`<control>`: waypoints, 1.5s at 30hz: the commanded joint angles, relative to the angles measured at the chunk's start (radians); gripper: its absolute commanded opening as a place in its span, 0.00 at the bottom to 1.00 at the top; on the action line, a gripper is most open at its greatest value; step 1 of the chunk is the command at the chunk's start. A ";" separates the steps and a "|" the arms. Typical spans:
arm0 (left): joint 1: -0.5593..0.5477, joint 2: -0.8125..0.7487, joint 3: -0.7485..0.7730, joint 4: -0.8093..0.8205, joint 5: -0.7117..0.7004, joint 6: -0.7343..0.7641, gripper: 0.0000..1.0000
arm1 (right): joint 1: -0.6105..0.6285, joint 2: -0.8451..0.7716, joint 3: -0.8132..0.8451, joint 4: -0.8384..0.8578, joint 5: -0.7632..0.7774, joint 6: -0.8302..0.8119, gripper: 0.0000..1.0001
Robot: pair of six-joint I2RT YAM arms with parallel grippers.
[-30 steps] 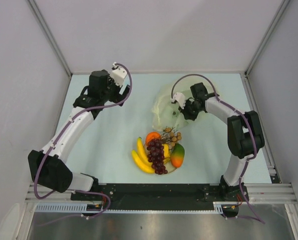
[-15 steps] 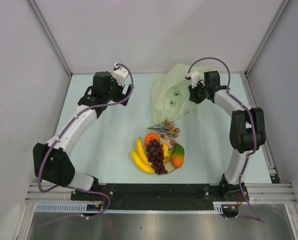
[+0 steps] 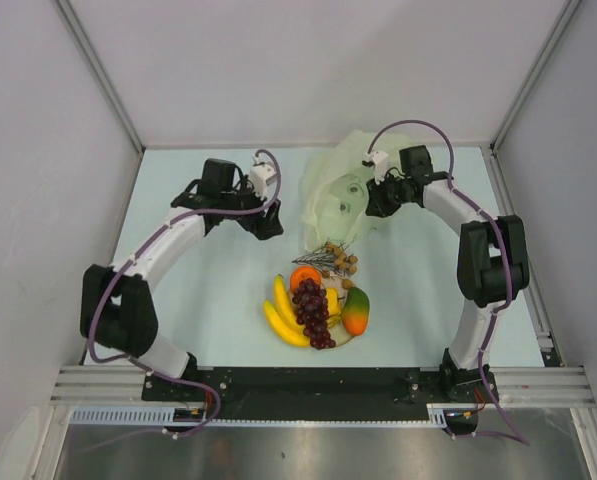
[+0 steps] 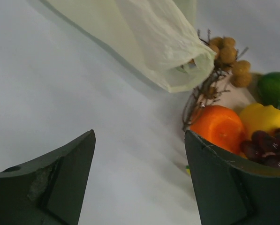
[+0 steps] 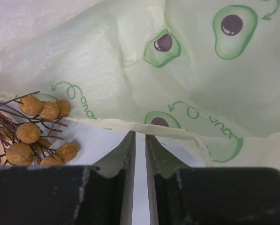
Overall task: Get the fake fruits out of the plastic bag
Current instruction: Move the plastic bag to the center of the board, then pick up the fake fruit from the center of the board.
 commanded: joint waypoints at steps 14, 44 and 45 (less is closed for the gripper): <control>-0.110 0.341 0.135 -0.113 0.262 0.025 0.65 | -0.010 0.000 0.019 -0.003 -0.010 0.033 0.19; -0.174 0.403 0.398 -0.219 0.247 0.088 0.00 | -0.013 0.081 0.035 0.130 0.098 0.108 0.16; -0.173 0.388 0.421 -0.219 0.258 0.086 0.00 | -0.015 0.119 0.063 0.133 0.114 0.124 0.15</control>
